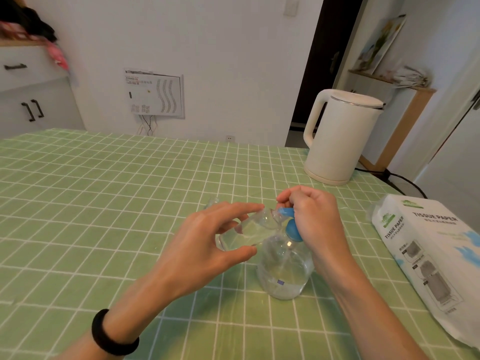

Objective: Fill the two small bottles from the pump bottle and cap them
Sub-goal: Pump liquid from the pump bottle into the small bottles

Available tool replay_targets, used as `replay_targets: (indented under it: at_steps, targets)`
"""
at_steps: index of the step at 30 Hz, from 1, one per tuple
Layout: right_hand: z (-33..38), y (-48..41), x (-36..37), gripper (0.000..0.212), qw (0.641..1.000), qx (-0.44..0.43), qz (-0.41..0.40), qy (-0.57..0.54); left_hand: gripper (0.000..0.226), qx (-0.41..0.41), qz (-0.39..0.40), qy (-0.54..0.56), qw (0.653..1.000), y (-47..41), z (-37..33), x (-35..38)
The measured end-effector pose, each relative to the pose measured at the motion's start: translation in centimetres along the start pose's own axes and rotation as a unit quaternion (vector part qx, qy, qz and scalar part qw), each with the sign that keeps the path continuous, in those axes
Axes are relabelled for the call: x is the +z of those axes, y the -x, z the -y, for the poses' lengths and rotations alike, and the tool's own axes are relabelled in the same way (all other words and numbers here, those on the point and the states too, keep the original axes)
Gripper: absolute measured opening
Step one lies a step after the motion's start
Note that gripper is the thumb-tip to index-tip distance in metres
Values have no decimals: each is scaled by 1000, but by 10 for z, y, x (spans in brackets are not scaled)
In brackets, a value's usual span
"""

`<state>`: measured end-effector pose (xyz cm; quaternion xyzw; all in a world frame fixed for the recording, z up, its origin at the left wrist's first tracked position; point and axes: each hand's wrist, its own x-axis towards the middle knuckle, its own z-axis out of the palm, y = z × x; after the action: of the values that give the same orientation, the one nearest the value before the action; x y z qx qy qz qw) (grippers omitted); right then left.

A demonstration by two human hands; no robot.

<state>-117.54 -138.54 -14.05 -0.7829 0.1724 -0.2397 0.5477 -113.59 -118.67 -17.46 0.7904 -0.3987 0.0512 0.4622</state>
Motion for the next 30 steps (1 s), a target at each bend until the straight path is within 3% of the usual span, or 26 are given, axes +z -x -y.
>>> replay_targets:
  at_steps: [5, 12, 17, 30]
  targets:
    - [4, 8, 0, 33, 999, -25, 15, -42, 63, 2, -10, 14, 1000, 1, 1, 2]
    - [-4, 25, 5, 65, 999, -44, 20, -19, 63, 6, -12, 23, 1000, 0, 1, 2]
    - [-15, 36, 6, 63, 997, -50, -21, -49, 63, 13, -18, 20, 1000, 0, 0, 4]
    - [-21, 33, 5, 61, 997, -52, -7, -54, 62, 18, -14, 10, 1000, 1, 1, 3]
